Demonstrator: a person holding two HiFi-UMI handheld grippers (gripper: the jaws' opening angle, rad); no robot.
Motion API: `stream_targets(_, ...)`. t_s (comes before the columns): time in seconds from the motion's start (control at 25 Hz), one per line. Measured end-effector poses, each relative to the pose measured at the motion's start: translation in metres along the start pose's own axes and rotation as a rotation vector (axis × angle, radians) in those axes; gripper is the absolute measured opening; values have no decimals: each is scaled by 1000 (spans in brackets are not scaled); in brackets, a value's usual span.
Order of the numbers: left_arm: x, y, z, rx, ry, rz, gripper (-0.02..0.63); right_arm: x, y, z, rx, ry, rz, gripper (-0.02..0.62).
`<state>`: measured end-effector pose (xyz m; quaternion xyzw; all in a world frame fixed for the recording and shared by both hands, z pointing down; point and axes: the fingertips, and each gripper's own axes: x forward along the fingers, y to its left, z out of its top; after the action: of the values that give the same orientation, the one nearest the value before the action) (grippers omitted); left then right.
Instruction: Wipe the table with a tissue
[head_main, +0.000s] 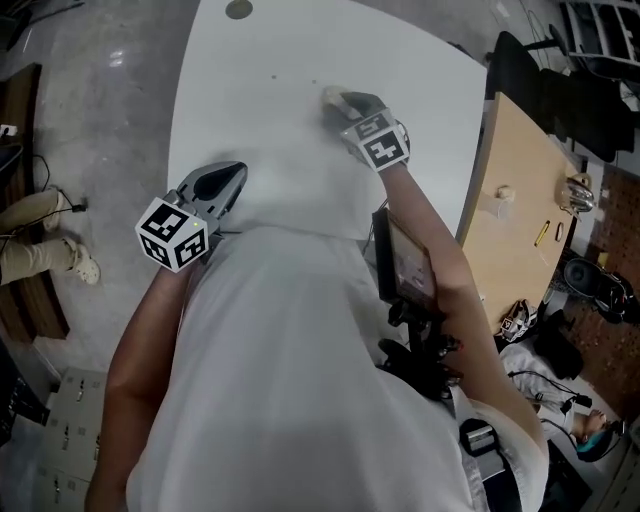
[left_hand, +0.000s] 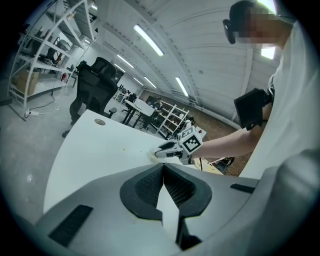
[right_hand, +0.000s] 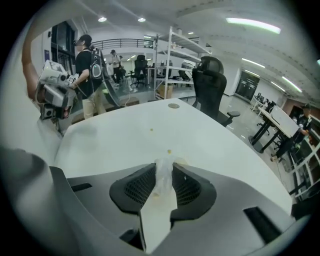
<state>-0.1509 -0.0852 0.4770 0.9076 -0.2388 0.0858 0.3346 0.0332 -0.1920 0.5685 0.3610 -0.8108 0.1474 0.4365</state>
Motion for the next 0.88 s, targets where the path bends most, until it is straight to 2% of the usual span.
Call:
stream_targets(0.16,-3,4,-2,-15,-4,14,6,13,-31,7,87,-19,-44,103)
stream_targets(0.32,-13,12,-3,-36,-20,47,6,28,-49,28,61,-13,-69,103)
stream_targets(0.48,-21,17,-6,-52,-25,67,6,44,-45,31,-53,72,-85,103)
stream_targets(0.68,-26,23,-5,-51,-32,70,6,50,-31,31,-184,107,-138,101)
stream_targets(0.88,-22,14,-4,-33,-28,44,6,43,-7,27,-284,129,-114,94)
